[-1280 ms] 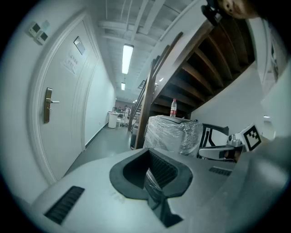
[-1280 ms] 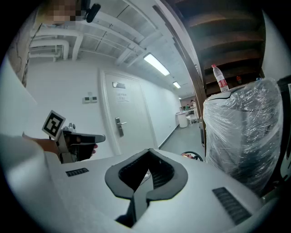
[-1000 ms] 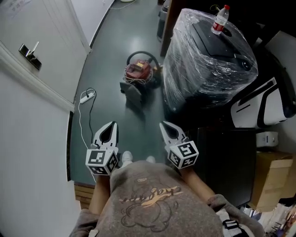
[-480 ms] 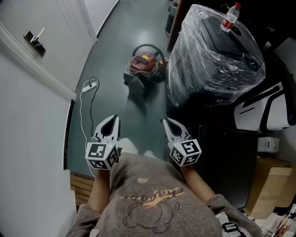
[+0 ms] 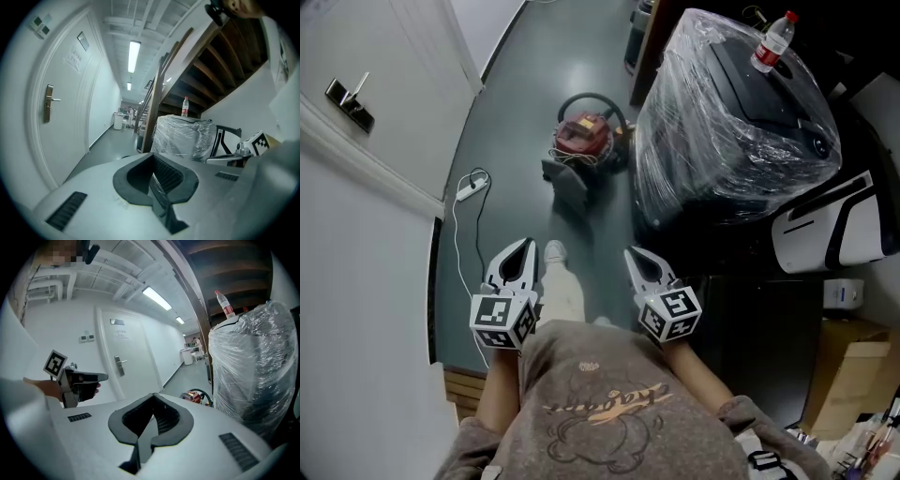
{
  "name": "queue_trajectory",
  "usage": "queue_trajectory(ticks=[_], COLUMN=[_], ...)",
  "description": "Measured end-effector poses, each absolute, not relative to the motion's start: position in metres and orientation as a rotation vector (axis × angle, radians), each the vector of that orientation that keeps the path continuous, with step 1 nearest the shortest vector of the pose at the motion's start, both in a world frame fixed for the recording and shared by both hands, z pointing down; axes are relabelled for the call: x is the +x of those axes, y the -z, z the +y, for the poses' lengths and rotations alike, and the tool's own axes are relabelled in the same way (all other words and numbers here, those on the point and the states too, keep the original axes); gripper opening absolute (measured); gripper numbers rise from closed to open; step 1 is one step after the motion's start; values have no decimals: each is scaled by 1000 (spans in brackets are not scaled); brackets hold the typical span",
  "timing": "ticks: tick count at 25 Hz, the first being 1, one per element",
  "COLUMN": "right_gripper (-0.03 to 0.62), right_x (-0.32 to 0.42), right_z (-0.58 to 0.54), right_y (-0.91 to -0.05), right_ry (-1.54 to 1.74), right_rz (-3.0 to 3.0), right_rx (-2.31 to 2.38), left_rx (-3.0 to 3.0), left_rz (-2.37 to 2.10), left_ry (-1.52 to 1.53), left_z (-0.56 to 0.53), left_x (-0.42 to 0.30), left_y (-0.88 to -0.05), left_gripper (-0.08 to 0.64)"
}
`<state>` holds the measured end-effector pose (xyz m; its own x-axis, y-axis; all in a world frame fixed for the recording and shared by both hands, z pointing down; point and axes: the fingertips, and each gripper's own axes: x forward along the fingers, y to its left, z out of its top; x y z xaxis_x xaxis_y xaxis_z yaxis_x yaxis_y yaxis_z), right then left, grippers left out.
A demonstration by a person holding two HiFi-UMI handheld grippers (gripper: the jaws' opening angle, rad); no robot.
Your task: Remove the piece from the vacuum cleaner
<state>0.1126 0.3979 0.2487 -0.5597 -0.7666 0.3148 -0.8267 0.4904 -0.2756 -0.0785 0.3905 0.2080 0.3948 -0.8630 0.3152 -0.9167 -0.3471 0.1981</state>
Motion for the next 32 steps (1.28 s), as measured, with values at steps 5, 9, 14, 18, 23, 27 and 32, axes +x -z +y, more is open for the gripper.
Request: queue_trajectory(ticks=[5, 9, 14, 18, 23, 27, 32], right_gripper=[0, 0, 0, 0, 0, 0, 0], right_x=[100, 81, 56, 52, 59, 66, 74], right_z=[343, 285, 219, 179, 146, 127, 105], right_y=[-255, -249, -238, -239, -237, -237, -240], right_ry=[-630, -643, -633, -630, -632, -645, -650], right_rz=[-2525, -2507, -2514, -2479, -2441, -2434, -2442], right_rx=[1445, 1466, 1491, 1559, 1626, 1639, 1624], left_rx=[2346, 2379, 2436, 2472, 2487, 2492, 2473], left_rz=[-1460, -1396, -1321, -1251, -1196, -1165, -1157], left_ry=[-233, -241, -250, -269, -292, -294, -272], left_z=[320, 254, 180, 138, 102, 82, 63], left_x=[-92, -105, -123, -128, -123, -111, -100], left_y=[-218, -213, -206, -208, -211, -212, -214], left_gripper=[2, 3, 2, 3, 3, 3, 3])
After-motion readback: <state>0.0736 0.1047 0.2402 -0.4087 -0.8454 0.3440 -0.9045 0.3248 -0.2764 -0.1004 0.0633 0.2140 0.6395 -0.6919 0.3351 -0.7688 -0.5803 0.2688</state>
